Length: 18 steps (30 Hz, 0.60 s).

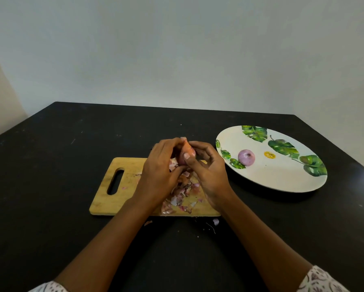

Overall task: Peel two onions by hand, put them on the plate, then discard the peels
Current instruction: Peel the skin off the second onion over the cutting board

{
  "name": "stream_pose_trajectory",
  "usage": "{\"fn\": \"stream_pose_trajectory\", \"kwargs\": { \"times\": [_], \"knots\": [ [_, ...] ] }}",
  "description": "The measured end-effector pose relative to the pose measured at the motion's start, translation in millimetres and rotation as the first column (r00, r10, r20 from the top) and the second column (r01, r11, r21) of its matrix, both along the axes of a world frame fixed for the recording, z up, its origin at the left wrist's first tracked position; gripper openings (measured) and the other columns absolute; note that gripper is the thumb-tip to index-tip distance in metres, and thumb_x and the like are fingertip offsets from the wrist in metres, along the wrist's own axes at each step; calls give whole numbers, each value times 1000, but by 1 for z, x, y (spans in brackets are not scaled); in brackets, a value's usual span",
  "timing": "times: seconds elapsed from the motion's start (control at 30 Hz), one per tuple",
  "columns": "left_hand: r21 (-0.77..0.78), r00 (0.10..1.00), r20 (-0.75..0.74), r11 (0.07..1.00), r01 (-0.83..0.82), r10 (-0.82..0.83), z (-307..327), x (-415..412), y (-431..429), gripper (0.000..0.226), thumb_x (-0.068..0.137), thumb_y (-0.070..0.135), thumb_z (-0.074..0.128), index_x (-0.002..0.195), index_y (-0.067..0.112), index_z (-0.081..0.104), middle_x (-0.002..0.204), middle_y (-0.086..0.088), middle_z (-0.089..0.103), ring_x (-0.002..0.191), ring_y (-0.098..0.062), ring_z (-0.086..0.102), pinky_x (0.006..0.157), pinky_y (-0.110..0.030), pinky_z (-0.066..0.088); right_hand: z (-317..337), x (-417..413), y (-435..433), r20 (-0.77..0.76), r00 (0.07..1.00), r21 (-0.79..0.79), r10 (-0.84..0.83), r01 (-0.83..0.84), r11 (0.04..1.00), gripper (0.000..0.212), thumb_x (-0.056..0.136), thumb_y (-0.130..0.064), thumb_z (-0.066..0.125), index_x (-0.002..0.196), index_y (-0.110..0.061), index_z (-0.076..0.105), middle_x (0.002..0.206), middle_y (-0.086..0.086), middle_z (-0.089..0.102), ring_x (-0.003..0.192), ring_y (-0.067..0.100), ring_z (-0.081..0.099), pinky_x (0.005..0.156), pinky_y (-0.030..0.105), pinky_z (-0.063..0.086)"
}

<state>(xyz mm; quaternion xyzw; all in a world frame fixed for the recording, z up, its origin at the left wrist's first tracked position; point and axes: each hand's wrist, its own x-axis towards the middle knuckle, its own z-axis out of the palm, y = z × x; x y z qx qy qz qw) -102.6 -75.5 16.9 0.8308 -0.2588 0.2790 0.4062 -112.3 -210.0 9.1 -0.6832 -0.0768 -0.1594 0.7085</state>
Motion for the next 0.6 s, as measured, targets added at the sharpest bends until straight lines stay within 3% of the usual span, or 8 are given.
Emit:
{"fn": "stream_pose_trajectory", "kwargs": {
  "times": [0.13,0.27,0.37,0.47,0.6],
  "knots": [
    [-29,997,-71,1000,9,-11,1,-1,0,55,77,10,72,126,20,49,113,10,50,99,-3,50,82,-7,39,-1,0,0,6,1000,-2,5,-5,1000,28,83,-20,72,109,-25,63,112,-3,66,111,12,62,95,46,53],
    [-34,996,-94,999,2,-6,0,-4,-3,49,79,13,71,123,20,49,109,0,59,92,-3,53,76,-5,41,-1,2,-1,-29,999,52,28,-27,998,29,81,-24,76,108,-27,65,116,3,66,114,23,62,95,51,51],
    [-148,996,-88,989,20,-33,4,-4,-2,54,74,15,77,118,26,47,97,8,58,86,-4,57,74,-10,47,2,2,-3,-81,992,203,96,-78,976,32,78,-25,76,108,-25,66,120,9,64,114,29,63,93,47,53],
    [-308,991,-122,951,21,-62,9,-5,-1,47,76,14,76,114,23,50,95,13,58,89,1,58,75,-8,46,9,-1,-4,-112,961,444,252,-178,878,25,88,-7,59,112,-13,63,119,14,65,105,27,68,84,37,57],
    [-387,985,-160,922,-1,-66,11,-4,0,38,77,12,74,110,19,57,97,14,63,91,2,62,77,-10,48,12,-1,-1,-134,927,535,349,-229,814,27,95,-3,48,114,-13,64,125,19,61,107,27,67,84,37,57]
  ]
}}
